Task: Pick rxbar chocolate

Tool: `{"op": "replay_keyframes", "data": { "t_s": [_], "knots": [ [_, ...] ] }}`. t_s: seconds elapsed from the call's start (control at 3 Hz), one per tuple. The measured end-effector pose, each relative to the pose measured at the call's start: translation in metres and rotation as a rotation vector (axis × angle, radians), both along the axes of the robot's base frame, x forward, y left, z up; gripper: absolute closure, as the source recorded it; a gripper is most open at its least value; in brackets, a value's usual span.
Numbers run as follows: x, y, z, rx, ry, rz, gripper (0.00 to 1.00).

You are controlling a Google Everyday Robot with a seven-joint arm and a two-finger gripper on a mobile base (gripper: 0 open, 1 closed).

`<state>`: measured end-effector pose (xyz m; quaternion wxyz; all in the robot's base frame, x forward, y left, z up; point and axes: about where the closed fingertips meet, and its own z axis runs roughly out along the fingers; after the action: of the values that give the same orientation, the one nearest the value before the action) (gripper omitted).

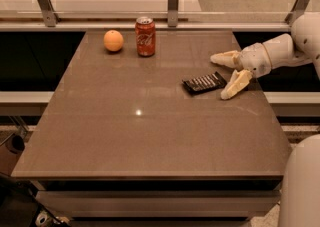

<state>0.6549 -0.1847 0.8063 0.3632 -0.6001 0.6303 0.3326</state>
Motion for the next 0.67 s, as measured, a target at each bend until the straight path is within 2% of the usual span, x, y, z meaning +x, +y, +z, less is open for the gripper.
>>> {"op": "replay_keyframes", "data": {
  "t_s": [0.67],
  "knots": [
    [0.0000,0.0001,0.0101,0.000,0.000,0.000,0.89]
  ]
}}
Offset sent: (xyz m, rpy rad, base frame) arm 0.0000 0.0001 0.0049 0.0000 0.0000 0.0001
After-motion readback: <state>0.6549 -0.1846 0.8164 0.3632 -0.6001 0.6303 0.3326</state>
